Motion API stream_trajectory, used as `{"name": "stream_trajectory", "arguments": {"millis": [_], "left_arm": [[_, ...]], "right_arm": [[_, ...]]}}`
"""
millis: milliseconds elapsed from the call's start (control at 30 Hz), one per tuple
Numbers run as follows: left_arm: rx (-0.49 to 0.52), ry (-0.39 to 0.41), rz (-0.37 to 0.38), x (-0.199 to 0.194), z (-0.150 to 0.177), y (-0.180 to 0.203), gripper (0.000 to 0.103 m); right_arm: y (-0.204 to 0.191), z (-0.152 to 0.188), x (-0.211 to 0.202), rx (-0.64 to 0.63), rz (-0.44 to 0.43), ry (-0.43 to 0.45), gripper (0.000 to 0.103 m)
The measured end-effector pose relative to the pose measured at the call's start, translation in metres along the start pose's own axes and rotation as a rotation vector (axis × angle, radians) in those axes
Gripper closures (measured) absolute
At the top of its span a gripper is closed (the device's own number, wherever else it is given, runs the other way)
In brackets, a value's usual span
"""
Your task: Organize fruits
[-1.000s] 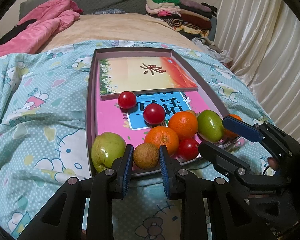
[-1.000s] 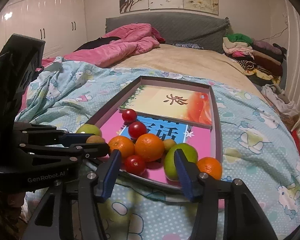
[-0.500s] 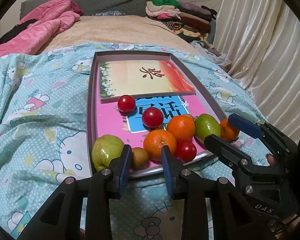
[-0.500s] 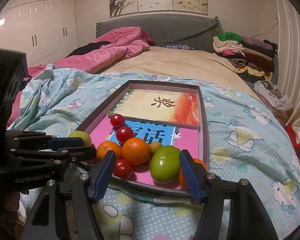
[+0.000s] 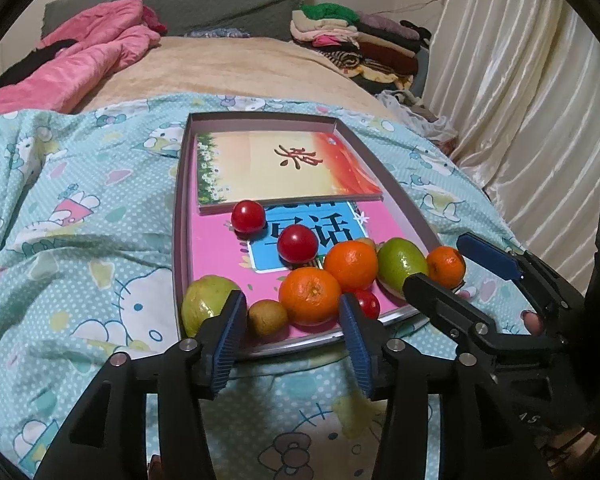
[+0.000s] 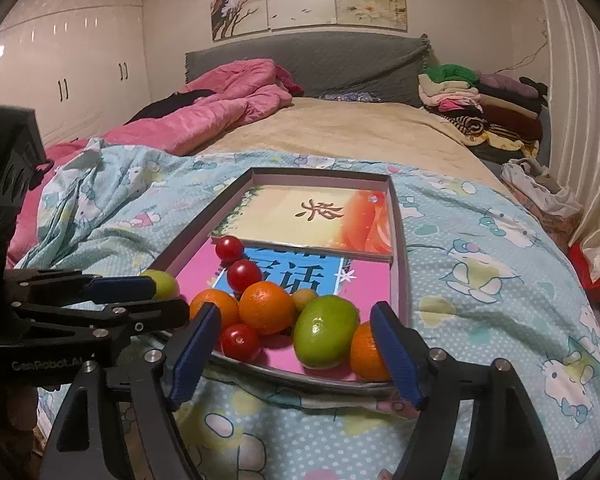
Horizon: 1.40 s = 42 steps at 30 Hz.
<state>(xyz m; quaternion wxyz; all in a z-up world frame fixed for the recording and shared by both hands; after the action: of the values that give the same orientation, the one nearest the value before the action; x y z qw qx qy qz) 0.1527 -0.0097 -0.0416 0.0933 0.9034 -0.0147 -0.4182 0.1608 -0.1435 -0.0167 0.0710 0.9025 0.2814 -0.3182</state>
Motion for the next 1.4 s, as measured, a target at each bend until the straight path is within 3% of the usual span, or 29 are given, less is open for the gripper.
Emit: {"name": "stream_trajectory", "arguments": {"millis": [167, 333, 667, 967, 1200, 1400], "left_arm": [[-0.014, 0.038, -0.017, -0.013, -0.003, -0.003, 0.04], [-0.044, 0.054, -0.021, -0.029, 0.0, -0.006, 0.029], [-0.078, 0.02, -0.098, -0.055, 0.028, -0.011, 0.028], [-0.102, -0.042, -0.16, -0.063, 0.064, -0.015, 0.028], [-0.097, -0.025, -0.163, -0.06, 0.064, -0.015, 0.028], [-0.087, -0.031, -0.151, -0.056, 0.065, -0.012, 0.028]], "right_arm": [[0.006, -0.003, -0.008, 0.043, -0.001, 0.026, 0.019], [0.01, -0.006, -0.026, 0.081, -0.008, 0.072, 0.002], [0.007, 0.001, -0.064, 0.22, -0.088, 0.068, 0.001], [-0.019, 0.03, -0.074, 0.077, 0.03, -0.027, 0.001], [-0.016, 0.033, -0.083, 0.119, 0.015, 0.021, 0.001], [-0.008, 0.038, -0.074, 0.154, 0.013, -0.01, 0.001]]}}
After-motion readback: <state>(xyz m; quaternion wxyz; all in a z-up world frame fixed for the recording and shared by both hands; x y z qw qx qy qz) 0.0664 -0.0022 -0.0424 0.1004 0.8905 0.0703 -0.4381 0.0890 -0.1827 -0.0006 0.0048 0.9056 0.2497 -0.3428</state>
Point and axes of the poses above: each gripper's, at about its wrist camera, not at the fingertips, and x roughly the way its jaws point, y to its right, z to its underside, the point moved 4 cm from there along x, roughly the way its jaws point, and after that the axes turned 3 degrees about -z, right-handed, at the moved point
